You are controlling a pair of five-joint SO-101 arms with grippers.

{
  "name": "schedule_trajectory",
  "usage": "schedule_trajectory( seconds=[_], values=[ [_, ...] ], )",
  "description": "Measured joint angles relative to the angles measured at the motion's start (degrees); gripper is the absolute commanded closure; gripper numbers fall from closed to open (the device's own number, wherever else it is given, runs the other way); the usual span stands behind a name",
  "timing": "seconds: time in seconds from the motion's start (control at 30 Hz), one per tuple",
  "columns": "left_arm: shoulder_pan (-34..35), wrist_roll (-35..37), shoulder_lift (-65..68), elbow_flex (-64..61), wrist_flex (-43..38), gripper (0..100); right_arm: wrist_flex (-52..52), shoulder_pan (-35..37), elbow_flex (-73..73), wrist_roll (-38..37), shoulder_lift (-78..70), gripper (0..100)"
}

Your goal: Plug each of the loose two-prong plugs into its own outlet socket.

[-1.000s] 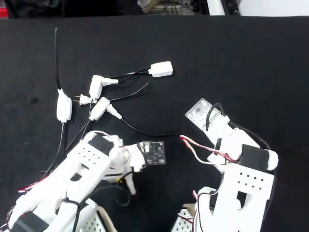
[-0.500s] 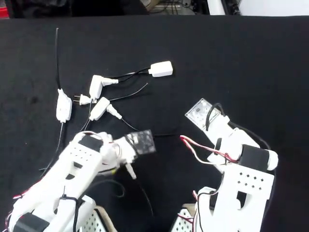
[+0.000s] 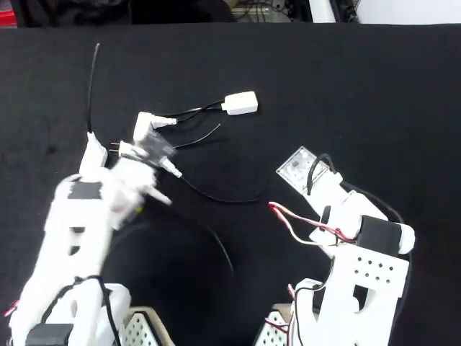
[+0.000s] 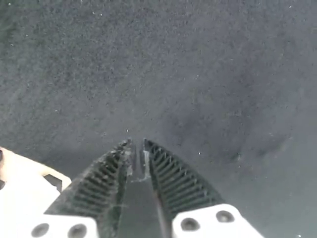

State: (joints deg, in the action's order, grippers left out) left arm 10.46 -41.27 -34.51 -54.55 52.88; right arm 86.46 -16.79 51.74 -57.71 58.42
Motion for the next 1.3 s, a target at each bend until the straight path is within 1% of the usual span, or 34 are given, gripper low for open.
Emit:
schedule_trajectory(
  seconds=[0.07, 0.13, 0.3, 0.43, 0.53, 0.67, 0.73, 0.8, 0.9, 0.97, 1.0, 1.13, 1.23, 1.3],
  values=[
    [5.19, 1.67, 0.00, 1.58, -2.73, 97, -0.35, 0.00, 0.00, 0.00, 0.00, 98.0],
    [8.88, 2.99, 0.00, 2.29, -5.54, 97, -1.76, 0.00, 0.00, 0.00, 0.00, 98.0],
    [12.31, 4.40, 0.00, 2.37, -9.58, 97, -2.90, 0.00, 0.00, 0.00, 0.00, 98.0],
    [15.56, 7.91, 2.02, 2.73, -13.98, 97, -3.08, 3.69, 0.00, 1.76, 0.00, 98.0],
    [18.29, 10.55, 7.47, 5.71, -15.65, 97, -3.16, 6.33, 0.00, 3.60, -1.93, 98.0],
    [20.84, 13.19, 19.78, 12.92, -16.09, 96, -4.84, 8.18, -0.44, 6.07, -7.65, 98.0],
    [20.84, 13.54, 26.11, 16.09, -16.09, 93, -5.80, 8.18, -1.93, 6.77, -11.52, 98.0],
    [20.84, 13.63, 31.38, 19.08, -16.00, 85, -6.86, 8.18, -3.43, 7.03, -15.12, 98.0],
    [20.66, 14.15, 34.02, 22.77, -12.40, 72, -8.35, 8.18, -5.36, 7.12, -19.78, 97.9],
    [19.78, 14.33, 34.02, 25.32, -8.35, 65, -9.23, 8.18, -6.77, 7.12, -22.33, 97.9],
    [19.16, 14.33, 34.02, 26.90, -5.98, 63, -9.67, 8.09, -7.56, 7.12, -23.47, 97.9],
    [16.53, 16.88, 31.82, 33.58, 5.27, 63, -12.31, 3.87, -10.55, 7.12, -27.96, 97.9],
    [14.68, 20.92, 27.60, 40.26, 14.95, 63, -14.86, -1.05, -13.27, 7.12, -32.97, 97.9],
    [11.87, 23.91, 24.44, 45.10, 20.40, 63, -15.82, -4.04, -16.18, 7.12, -37.36, 97.9]
  ],
)
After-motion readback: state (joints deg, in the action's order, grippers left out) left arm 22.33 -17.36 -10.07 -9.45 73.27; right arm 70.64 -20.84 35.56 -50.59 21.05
